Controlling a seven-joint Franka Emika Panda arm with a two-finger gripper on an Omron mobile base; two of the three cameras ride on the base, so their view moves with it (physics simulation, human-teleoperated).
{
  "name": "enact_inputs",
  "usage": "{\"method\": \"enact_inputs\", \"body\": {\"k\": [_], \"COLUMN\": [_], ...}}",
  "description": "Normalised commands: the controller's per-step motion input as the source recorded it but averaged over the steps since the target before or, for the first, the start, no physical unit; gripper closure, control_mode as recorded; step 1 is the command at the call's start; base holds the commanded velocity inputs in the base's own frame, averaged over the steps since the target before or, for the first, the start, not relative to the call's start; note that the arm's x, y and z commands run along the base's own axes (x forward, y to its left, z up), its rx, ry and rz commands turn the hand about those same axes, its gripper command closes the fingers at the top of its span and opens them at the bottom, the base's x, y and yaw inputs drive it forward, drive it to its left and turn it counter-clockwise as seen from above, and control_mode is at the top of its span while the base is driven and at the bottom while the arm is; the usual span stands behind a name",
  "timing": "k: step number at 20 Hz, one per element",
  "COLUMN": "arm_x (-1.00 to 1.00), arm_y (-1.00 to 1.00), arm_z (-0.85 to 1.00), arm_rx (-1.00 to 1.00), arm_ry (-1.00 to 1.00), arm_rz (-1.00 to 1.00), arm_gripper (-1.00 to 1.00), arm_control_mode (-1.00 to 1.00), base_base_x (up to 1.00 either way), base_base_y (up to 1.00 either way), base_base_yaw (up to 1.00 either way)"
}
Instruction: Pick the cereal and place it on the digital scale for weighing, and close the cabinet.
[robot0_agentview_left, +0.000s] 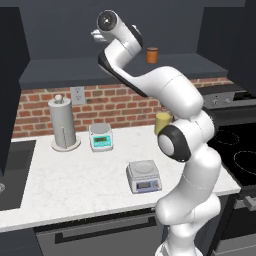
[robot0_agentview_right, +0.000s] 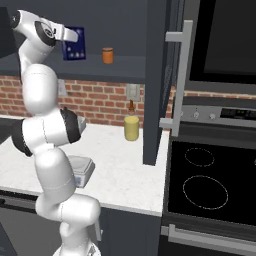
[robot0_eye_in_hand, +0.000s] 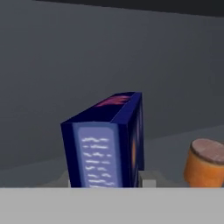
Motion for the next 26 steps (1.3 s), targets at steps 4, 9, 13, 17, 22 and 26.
{"method": "enact_inputs", "body": {"k": [4,9,13,17,22,26], "arm_x": [-0.21,-0.55,-0.46,-0.41,-0.64,-0.99], "arm_y": [0.0,0.0,-0.04,-0.13,-0.25,-0.26], "arm_z": [0.0,0.0,0.12,0.12,0.0,0.06], "arm_rx": [0.08,0.17,0.2,0.19,0.07,-0.01], "arm_ry": [-0.17,-0.3,-0.3,-0.21,-0.01,0.02], "arm_rz": [0.0,0.0,0.0,0.0,0.0,0.01], "arm_gripper": [1.0,1.0,1.0,1.0,1.0,1.0], "arm_control_mode": [-1.0,-1.0,-1.0,-1.0,-1.0,-1.0], "base_base_x": [0.0,0.0,0.0,0.0,0.0,0.0], "base_base_y": [0.0,0.0,0.0,0.0,0.0,0.0], "base_base_yaw": [0.0,0.0,0.0,0.0,0.0,0.0]}}
